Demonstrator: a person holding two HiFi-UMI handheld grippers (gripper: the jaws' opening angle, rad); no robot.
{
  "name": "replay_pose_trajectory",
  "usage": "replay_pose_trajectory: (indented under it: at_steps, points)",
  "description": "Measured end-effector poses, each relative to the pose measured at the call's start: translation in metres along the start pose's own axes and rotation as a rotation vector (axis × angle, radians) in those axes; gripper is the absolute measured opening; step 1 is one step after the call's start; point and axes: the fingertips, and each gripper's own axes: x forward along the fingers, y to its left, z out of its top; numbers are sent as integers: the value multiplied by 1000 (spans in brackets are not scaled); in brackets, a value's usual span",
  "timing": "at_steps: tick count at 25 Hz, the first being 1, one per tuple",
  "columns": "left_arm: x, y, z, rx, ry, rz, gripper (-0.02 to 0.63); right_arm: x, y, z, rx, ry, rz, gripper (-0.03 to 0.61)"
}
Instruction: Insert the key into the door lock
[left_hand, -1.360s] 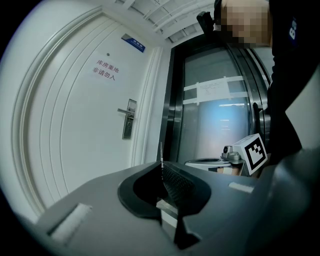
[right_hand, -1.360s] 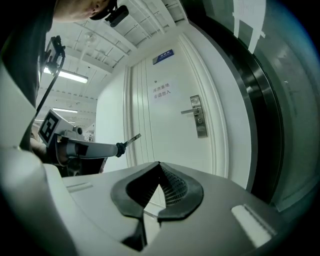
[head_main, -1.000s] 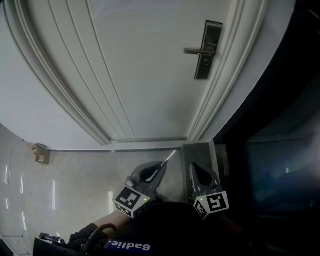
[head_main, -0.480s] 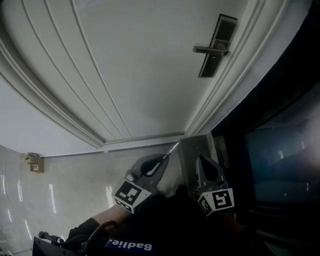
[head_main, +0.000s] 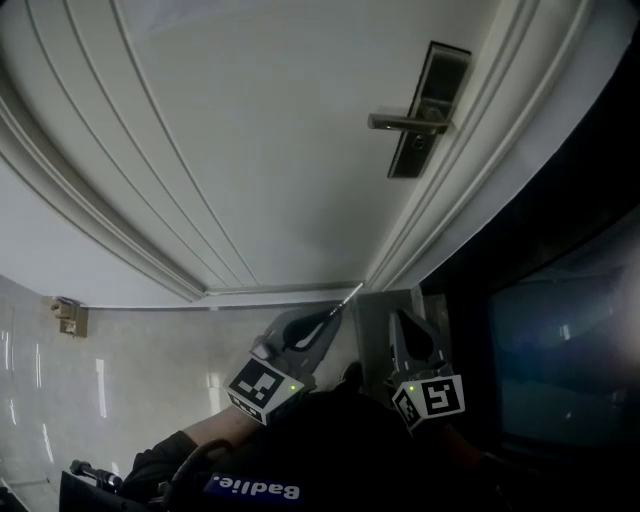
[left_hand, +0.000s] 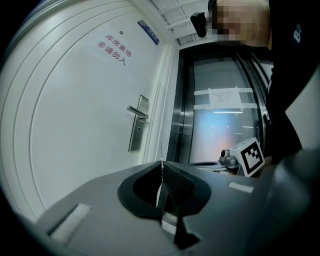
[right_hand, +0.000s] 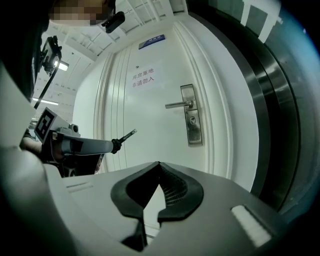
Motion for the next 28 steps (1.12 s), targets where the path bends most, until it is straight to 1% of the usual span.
replay_pose_trajectory:
  at_steps: [3, 8, 11, 16, 19, 23, 28]
  points:
    - [26, 0, 9, 5, -13, 21, 28, 8, -27, 13, -10, -25, 27, 3]
    - [77, 1, 25, -5, -37, 35, 28, 19, -73, 21, -2, -50, 55, 3]
    - [104, 0, 32, 5, -40, 36, 28, 25, -95, 25, 1, -66, 76, 3]
    - [144, 2, 52, 0, -52, 46, 28, 34, -124, 38, -25, -106, 103, 3]
    - [160, 5, 63, -11, -59, 49, 28, 43, -138, 44, -33, -122, 102, 3]
    - [172, 13, 68, -17, -61, 48, 28, 51, -149, 54, -39, -139, 91, 3]
    - [182, 33, 69, -77, -85, 25, 28, 63, -158, 74, -105, -179, 56, 3]
